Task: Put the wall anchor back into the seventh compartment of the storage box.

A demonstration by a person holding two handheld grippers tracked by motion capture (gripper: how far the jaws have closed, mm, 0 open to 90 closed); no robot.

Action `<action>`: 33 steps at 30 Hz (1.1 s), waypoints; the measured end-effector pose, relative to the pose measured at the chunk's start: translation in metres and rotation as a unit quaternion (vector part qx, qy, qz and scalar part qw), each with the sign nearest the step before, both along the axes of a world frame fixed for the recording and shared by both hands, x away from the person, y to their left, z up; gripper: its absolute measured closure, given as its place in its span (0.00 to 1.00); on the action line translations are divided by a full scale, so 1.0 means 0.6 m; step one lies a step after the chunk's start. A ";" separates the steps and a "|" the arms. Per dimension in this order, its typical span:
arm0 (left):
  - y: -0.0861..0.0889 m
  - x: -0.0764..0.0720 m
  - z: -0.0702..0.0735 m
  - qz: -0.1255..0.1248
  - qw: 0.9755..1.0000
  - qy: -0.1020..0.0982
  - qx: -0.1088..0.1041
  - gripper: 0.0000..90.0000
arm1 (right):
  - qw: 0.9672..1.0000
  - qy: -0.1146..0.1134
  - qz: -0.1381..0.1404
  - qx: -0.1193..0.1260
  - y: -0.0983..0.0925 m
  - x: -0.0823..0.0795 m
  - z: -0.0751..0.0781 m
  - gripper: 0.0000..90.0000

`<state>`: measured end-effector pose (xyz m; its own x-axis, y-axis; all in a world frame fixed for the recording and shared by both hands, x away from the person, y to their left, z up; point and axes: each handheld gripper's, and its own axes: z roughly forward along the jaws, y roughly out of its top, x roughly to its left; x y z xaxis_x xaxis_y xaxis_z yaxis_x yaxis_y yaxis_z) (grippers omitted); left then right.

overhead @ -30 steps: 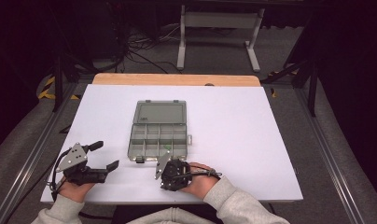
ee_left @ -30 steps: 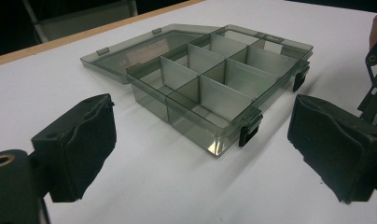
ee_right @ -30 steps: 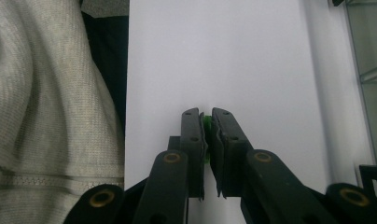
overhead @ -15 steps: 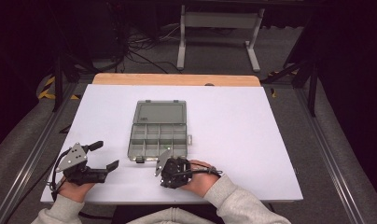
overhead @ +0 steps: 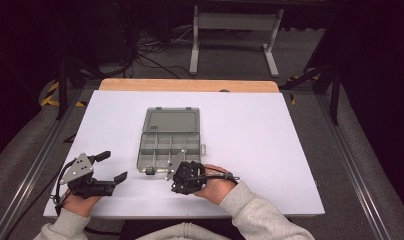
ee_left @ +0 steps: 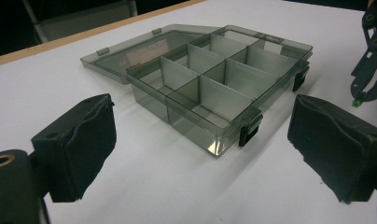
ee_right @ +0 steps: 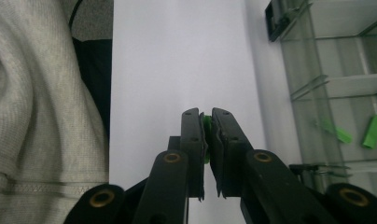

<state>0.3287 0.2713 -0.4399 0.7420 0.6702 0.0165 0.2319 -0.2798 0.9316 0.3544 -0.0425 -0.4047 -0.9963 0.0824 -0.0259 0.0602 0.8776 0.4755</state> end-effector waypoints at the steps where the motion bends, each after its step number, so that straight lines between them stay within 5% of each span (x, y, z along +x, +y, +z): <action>1: 0.000 0.000 0.000 0.001 1.000 0.000 0.001 0.09 | 1.000 0.000 -0.002 0.002 -0.001 0.002 0.003 0.93; 33: 0.001 0.001 0.000 0.000 1.000 0.001 0.002 0.10 | 0.998 -0.036 -0.049 0.032 -0.003 0.090 0.058 0.93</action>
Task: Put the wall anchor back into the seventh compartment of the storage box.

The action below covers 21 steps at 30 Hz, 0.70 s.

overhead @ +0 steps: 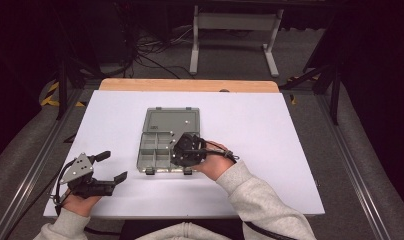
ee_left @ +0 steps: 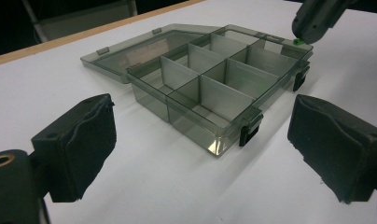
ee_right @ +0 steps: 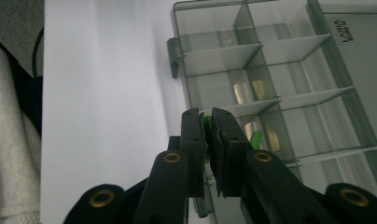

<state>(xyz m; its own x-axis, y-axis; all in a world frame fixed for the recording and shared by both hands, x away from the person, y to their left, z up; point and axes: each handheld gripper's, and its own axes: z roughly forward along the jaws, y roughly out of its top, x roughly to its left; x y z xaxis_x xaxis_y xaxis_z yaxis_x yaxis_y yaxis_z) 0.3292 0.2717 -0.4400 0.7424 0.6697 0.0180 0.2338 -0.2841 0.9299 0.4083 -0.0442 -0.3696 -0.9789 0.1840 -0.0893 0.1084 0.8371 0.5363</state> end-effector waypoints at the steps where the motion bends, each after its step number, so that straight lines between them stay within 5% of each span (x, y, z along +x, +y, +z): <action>1: 0.000 0.000 0.000 0.000 1.000 0.000 0.000 0.10 | 1.000 0.002 -0.004 0.002 0.000 0.002 0.000 0.93; 21: 0.001 0.001 -0.001 0.001 1.000 0.000 -0.002 0.10 | 0.999 0.008 -0.049 0.002 -0.004 0.056 -0.019 0.93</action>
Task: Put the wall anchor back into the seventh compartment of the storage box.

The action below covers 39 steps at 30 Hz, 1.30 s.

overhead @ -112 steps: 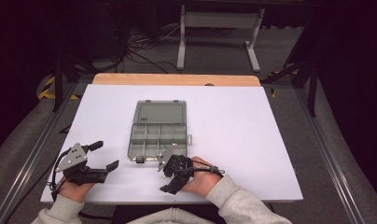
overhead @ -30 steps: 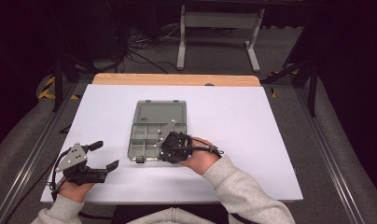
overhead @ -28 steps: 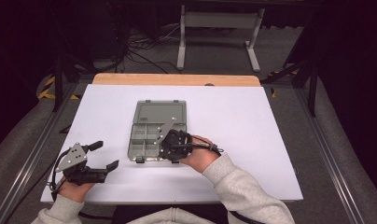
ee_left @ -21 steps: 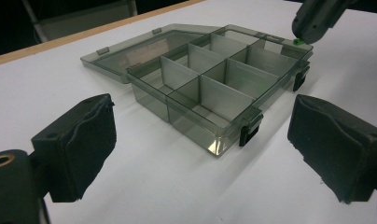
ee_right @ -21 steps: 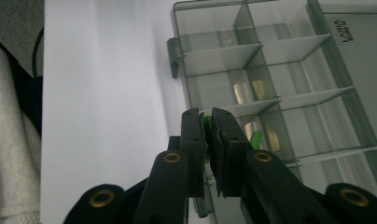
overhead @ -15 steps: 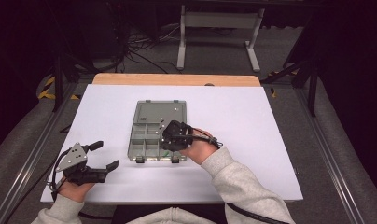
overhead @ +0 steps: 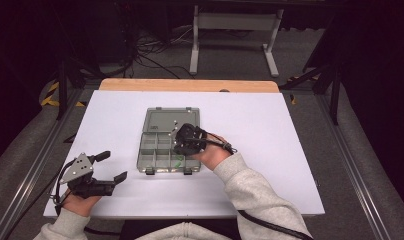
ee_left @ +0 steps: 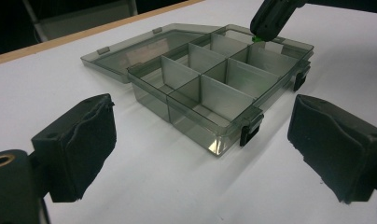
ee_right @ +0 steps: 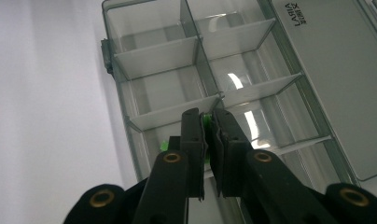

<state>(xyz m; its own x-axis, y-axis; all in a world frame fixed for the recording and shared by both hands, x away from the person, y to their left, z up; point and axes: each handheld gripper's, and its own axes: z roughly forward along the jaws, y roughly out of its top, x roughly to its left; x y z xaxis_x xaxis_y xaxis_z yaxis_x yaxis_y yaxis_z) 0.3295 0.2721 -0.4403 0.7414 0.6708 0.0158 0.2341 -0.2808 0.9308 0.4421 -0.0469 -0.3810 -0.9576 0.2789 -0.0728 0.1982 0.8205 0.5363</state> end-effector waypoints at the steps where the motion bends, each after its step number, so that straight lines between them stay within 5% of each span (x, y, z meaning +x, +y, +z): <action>1: 0.000 0.000 0.000 0.000 1.000 0.000 0.000 0.09 | 1.000 0.001 0.000 -0.001 0.000 0.001 -0.002 0.93; 18: 0.000 0.000 0.000 0.001 1.000 -0.001 0.000 0.10 | 1.000 0.019 -0.002 -0.019 0.009 0.008 -0.042 0.93; 39: 0.000 0.000 0.000 -0.001 1.000 0.001 -0.001 0.09 | 0.999 0.023 -0.002 -0.033 0.017 0.009 -0.062 0.92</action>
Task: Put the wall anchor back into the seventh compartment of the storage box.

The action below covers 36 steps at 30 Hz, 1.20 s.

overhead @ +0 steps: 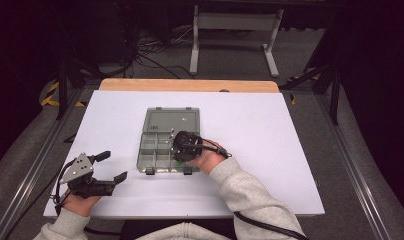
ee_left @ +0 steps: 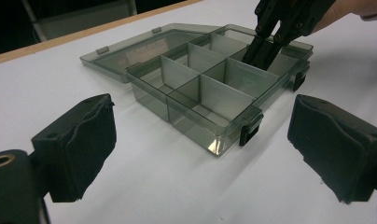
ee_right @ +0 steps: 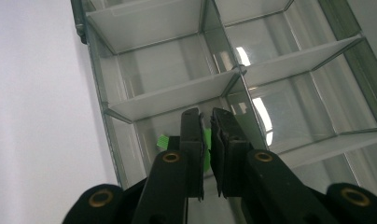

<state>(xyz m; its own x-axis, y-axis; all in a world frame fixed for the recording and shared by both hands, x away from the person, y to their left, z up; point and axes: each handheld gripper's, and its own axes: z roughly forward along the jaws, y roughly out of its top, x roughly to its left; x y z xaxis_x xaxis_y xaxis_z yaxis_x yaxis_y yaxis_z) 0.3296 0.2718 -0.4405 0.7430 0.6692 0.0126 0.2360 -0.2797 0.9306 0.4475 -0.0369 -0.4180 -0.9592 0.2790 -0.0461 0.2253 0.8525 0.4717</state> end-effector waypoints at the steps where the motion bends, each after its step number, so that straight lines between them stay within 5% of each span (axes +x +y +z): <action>1: 0.000 0.000 0.000 0.000 1.000 -0.001 0.001 0.10 | 1.000 0.000 0.000 0.000 0.000 0.000 0.000 0.92; 9: 0.000 0.001 0.000 -0.001 1.000 0.000 0.001 0.09 | 1.000 -0.011 0.002 0.011 -0.003 -0.005 0.010 0.83; 20: 0.001 0.001 0.001 -0.001 1.000 -0.002 -0.001 0.09 | 0.997 -0.025 -0.005 0.071 -0.028 -0.024 0.058 0.61; 28: 0.000 0.000 0.001 -0.003 1.000 -0.002 -0.006 0.09 | 0.988 -0.052 -0.019 0.144 -0.082 -0.047 0.090 0.36; 29: 0.000 0.000 0.001 -0.001 1.000 -0.006 -0.009 0.09 | 0.985 -0.059 -0.022 0.160 -0.098 -0.051 0.095 0.32; 36: -0.001 0.000 0.002 -0.003 1.000 -0.008 -0.011 0.08 | 0.976 -0.079 -0.034 0.198 -0.144 -0.069 0.102 0.25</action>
<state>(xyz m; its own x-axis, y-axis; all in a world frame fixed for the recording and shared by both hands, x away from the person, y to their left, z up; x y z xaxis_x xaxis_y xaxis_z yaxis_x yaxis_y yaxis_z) 0.3298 0.2711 -0.4394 0.7467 0.6651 0.0101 0.2195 -0.2608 0.9401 0.4062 -0.1233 -0.3568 -0.9278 0.3671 -0.0668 0.1728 0.5815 0.7950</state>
